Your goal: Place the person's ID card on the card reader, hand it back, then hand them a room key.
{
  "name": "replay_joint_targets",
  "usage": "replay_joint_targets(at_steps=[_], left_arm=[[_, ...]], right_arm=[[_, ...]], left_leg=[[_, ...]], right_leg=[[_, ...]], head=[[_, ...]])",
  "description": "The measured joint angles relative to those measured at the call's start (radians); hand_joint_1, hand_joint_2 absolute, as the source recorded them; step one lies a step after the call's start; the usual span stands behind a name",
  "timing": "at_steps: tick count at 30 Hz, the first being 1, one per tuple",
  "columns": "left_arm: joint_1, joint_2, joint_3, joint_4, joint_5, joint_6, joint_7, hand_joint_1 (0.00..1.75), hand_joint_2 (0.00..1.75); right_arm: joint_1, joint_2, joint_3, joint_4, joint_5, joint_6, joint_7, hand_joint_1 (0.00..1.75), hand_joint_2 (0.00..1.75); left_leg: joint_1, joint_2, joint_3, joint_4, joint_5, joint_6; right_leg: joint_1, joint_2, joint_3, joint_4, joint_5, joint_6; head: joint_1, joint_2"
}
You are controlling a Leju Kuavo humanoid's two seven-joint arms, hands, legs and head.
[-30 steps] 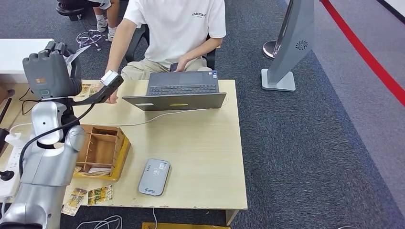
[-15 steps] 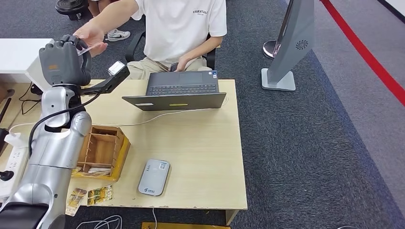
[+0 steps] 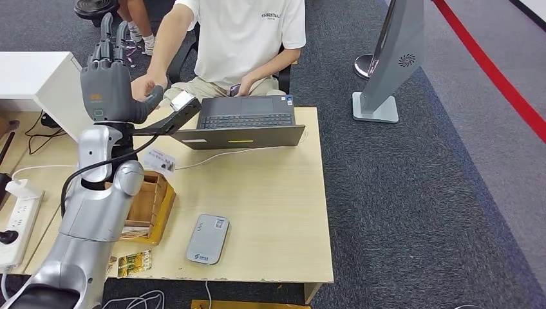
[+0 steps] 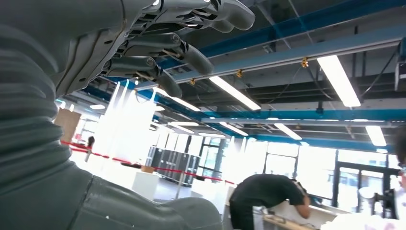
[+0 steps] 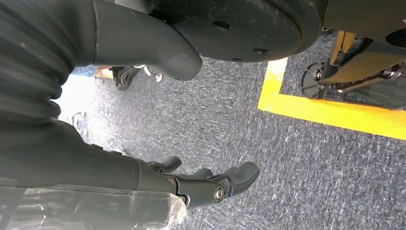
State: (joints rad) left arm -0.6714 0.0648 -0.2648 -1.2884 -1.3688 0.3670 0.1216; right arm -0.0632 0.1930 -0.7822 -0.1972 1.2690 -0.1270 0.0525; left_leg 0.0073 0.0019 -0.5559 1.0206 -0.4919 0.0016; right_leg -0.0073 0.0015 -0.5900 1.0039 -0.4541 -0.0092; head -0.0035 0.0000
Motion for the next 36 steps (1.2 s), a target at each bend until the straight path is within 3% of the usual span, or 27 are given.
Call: replay_joint_targets(at_steps=[14,30,33,36], left_arm=[[0.166,0.019,-0.116,-0.323,0.084,0.005,-0.032,0.00,1.75],[0.187,0.045,-0.146,-0.389,0.091,-0.001,-0.036,0.00,1.75],[0.227,0.072,-0.165,-0.429,0.099,-0.024,-0.046,0.00,1.75],[0.320,0.136,-0.200,-0.499,0.096,-0.043,-0.049,0.00,1.75]], right_arm=[[0.000,0.000,-0.024,0.000,-0.022,-0.008,0.011,0.00,1.75],[0.000,0.000,-0.030,0.000,-0.027,-0.010,0.011,0.00,1.75],[0.001,0.001,-0.041,0.000,-0.044,-0.018,0.010,0.00,1.75],[0.001,0.002,-0.056,0.000,-0.066,-0.030,0.012,0.00,1.75]], left_leg=[[0.001,0.000,-0.001,0.000,0.000,0.000],[0.001,0.000,-0.001,0.000,0.000,0.000],[0.001,0.001,-0.001,0.000,-0.001,-0.001],[0.001,0.003,-0.001,-0.001,-0.002,-0.001]], right_leg=[[0.001,0.000,-0.001,0.000,0.000,0.000],[0.001,0.000,-0.001,0.000,0.000,0.000],[0.001,0.001,-0.001,0.000,0.000,0.000],[0.001,0.003,-0.001,0.000,-0.001,-0.001]], head=[[0.000,0.000],[0.000,0.000],[0.000,0.000],[0.000,0.000]])
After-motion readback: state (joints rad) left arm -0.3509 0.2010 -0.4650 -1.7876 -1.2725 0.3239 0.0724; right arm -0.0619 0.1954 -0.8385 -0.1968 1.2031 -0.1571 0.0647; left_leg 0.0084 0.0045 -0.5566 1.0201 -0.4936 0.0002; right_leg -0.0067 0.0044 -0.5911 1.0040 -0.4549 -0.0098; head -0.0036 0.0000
